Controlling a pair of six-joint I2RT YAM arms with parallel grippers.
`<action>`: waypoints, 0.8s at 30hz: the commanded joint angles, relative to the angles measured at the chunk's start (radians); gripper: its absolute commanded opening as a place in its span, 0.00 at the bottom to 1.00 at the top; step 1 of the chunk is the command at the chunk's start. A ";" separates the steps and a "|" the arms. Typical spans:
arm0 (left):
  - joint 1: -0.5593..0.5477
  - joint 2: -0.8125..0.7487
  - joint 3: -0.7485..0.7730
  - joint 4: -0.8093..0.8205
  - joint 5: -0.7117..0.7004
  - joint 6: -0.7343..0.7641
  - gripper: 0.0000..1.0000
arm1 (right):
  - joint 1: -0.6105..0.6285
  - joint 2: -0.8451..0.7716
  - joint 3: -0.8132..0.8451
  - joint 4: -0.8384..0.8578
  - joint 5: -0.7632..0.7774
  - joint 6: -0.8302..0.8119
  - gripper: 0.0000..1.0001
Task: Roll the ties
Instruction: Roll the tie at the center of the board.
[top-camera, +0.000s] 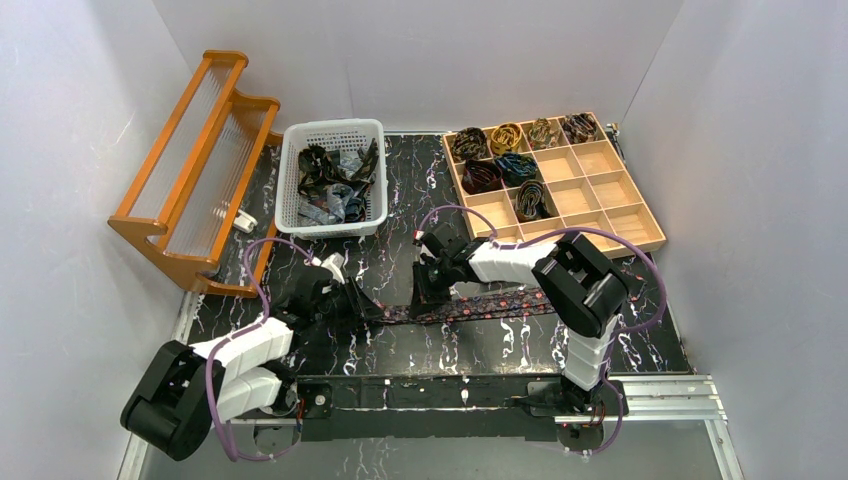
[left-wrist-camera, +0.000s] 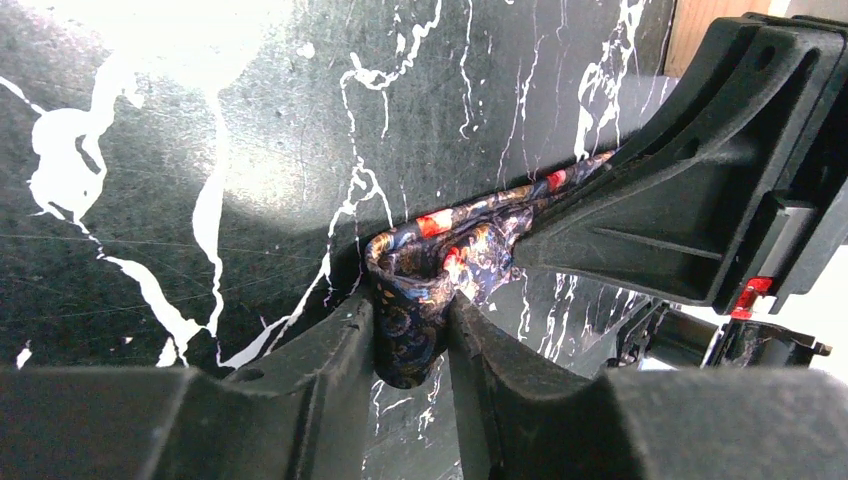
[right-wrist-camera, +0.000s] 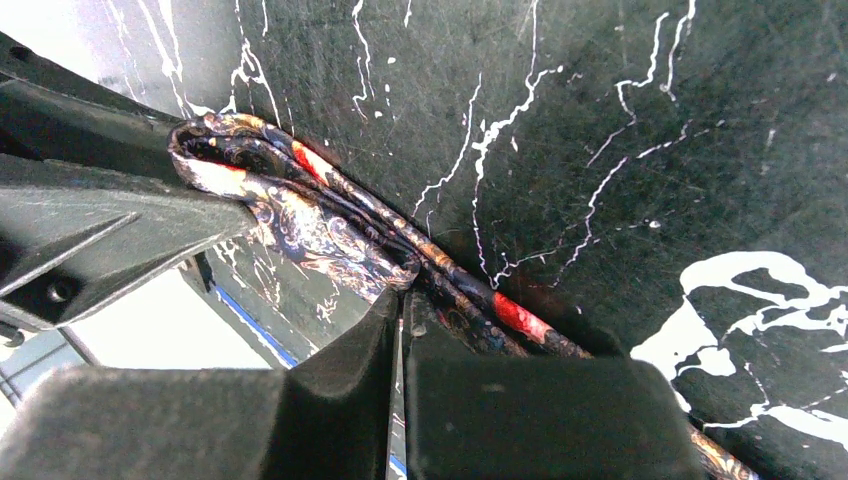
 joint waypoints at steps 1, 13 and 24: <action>0.001 -0.004 -0.010 -0.089 -0.024 0.029 0.27 | 0.001 0.041 0.029 -0.028 0.054 -0.019 0.11; 0.003 -0.068 0.037 -0.227 -0.126 0.038 0.00 | 0.001 -0.034 0.061 -0.022 0.009 -0.034 0.37; 0.003 -0.123 0.125 -0.426 -0.231 0.077 0.00 | 0.023 -0.109 0.063 0.093 -0.021 -0.081 0.44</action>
